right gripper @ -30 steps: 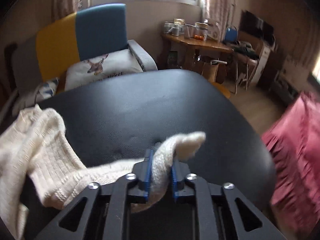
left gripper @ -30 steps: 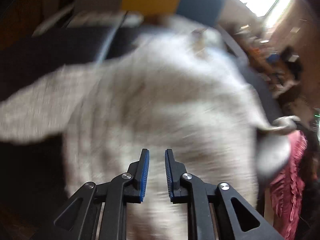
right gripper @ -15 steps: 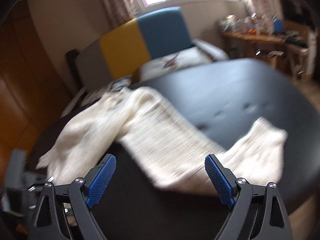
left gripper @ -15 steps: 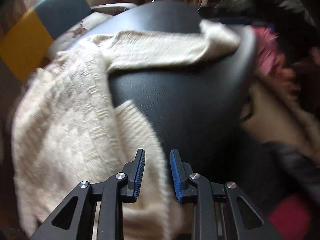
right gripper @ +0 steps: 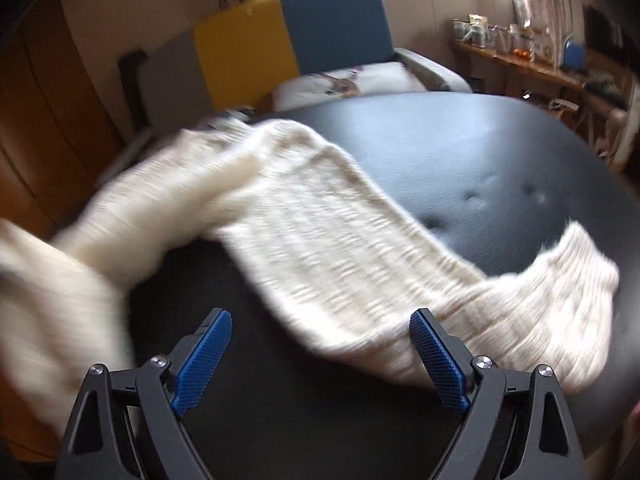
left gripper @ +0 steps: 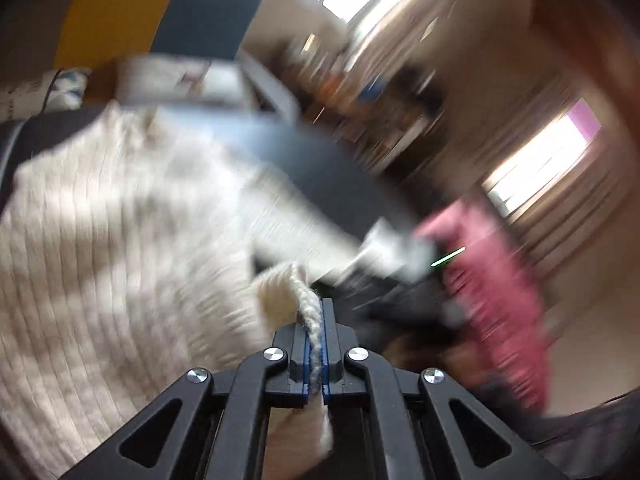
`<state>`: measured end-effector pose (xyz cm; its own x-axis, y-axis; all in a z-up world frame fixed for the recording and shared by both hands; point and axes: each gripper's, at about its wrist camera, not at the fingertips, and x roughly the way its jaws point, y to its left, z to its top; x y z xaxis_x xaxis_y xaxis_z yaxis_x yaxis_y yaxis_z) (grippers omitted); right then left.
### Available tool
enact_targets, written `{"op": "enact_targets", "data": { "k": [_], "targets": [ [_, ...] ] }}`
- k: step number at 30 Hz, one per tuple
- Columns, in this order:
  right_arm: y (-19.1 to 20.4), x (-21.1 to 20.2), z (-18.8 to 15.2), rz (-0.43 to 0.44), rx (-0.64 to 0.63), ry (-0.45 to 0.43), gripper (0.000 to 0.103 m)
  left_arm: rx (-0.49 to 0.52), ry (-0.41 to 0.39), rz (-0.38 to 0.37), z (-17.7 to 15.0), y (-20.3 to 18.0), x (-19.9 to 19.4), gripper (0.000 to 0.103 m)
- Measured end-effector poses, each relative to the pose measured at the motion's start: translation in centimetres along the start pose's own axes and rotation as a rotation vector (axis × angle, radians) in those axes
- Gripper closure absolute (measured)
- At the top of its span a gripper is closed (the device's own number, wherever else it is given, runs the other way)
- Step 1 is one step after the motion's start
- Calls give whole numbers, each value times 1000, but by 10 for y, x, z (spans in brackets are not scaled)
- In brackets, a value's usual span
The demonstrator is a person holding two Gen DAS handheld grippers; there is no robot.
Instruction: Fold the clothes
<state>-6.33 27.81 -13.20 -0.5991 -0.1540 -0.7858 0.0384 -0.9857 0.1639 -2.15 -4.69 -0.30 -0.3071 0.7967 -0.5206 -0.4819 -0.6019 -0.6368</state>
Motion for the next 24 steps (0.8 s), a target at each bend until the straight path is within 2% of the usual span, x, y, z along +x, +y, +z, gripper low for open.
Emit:
{"op": "enact_targets", "data": {
  "k": [2,5,8,11,14,15,16,19,21,24],
  "targets": [
    [-5,17,6,-72,-17,33,11,-7,-78,-89,11,-3,-31,101],
    [-18,27,11,-167,-23,56,11,45,-108,-142,18,-6,-56,101],
    [-36,27,15,-215,9,62,9,94,-41,-138,-6,-12,-49,101],
    [-58,22,19,-244,52,68,8,49,56,-88,-46,4,-26,101],
    [-67,11,25,-202,79,76,8,-67,129,-45,-76,38,-9,96],
    [-65,2,27,-169,86,52,8,-105,136,-51,-80,46,-11,91],
    [-62,-8,29,-134,92,27,8,-136,135,-60,-82,52,-13,90],
    [-35,-30,33,6,64,-24,8,-172,67,-104,-74,57,-29,86],
    [-6,-40,31,112,21,-40,8,-208,15,-97,-70,65,-38,86],
    [54,-40,25,288,-94,-24,9,-257,-54,16,-62,83,-52,85]
  ]
}}
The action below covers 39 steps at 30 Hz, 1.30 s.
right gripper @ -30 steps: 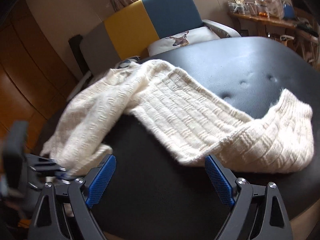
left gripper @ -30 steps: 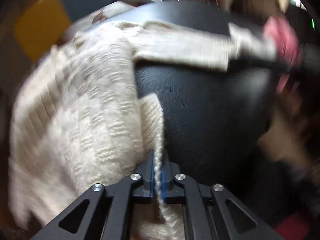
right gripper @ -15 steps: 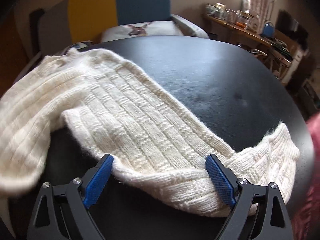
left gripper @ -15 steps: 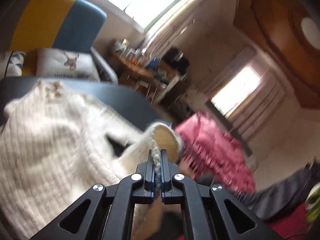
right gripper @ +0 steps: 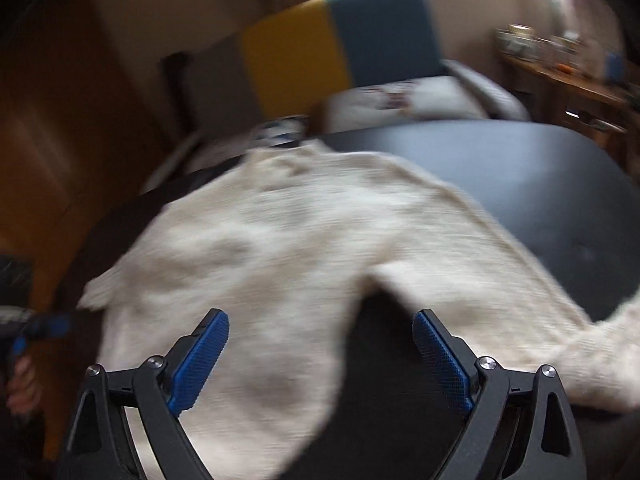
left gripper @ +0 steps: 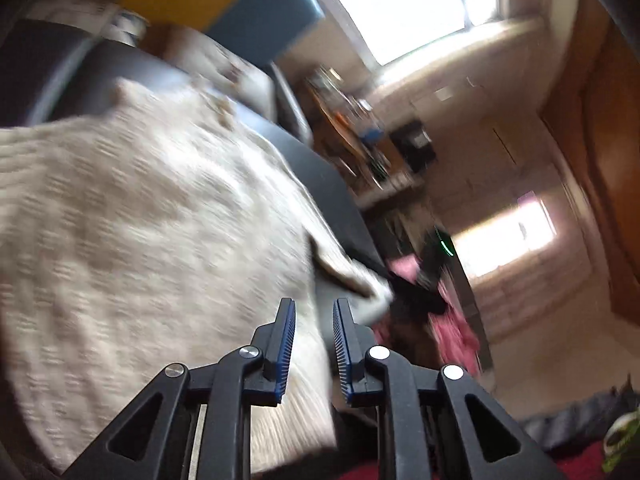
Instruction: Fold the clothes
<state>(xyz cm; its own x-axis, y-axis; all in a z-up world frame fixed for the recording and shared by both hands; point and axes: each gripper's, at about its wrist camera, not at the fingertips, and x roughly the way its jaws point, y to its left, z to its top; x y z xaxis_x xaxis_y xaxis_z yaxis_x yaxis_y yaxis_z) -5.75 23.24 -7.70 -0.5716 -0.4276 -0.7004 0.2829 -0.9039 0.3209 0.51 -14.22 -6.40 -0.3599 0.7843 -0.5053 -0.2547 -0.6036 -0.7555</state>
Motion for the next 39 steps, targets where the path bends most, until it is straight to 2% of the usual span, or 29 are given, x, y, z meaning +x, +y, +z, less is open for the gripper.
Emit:
{"op": "enact_targets", "data": {
  "k": [1,3,4,6,8,9,10,12,15,18,19,22,26,28,30,31,34,39],
  "targets": [
    [20,7,-1,67,-41,27,10,-8,-21,54,3,5,-2,85],
    [60,25,-13,148,-144,110,10,5,-17,236,1,16,4,85],
    [74,33,-19,148,-197,153,10,-4,-2,275,-3,23,8,85],
    [86,47,-36,78,-276,242,10,-23,42,336,-14,35,14,85],
    [78,67,-52,-87,-315,335,10,-32,105,431,-26,46,28,87],
    [71,70,-59,-137,-326,347,8,-20,96,429,-32,46,31,88],
    [65,66,-58,-128,-314,322,8,-15,94,413,-35,46,32,87],
    [56,59,-54,-154,-279,330,7,-39,109,321,-32,44,30,87],
    [44,49,-49,-189,-226,340,8,-22,27,259,-11,35,16,87],
    [39,30,-34,-156,-172,296,8,7,-66,259,32,26,-4,85],
    [41,22,-23,-120,-150,250,8,12,-95,266,49,23,-9,85],
    [48,5,16,-54,-106,123,8,40,-150,346,110,18,-5,84],
    [49,21,78,-44,-82,4,8,109,-134,407,177,11,39,81],
    [51,42,101,-75,-108,-3,8,111,-99,393,205,12,68,80],
    [41,73,122,-97,-132,17,8,117,-42,368,218,16,99,79],
    [38,87,128,-112,-145,28,9,136,-23,397,221,15,113,79],
    [28,121,140,-81,-139,72,17,182,33,476,240,19,160,79],
    [10,163,146,-40,-106,122,17,146,92,521,262,40,196,79]
  ]
}}
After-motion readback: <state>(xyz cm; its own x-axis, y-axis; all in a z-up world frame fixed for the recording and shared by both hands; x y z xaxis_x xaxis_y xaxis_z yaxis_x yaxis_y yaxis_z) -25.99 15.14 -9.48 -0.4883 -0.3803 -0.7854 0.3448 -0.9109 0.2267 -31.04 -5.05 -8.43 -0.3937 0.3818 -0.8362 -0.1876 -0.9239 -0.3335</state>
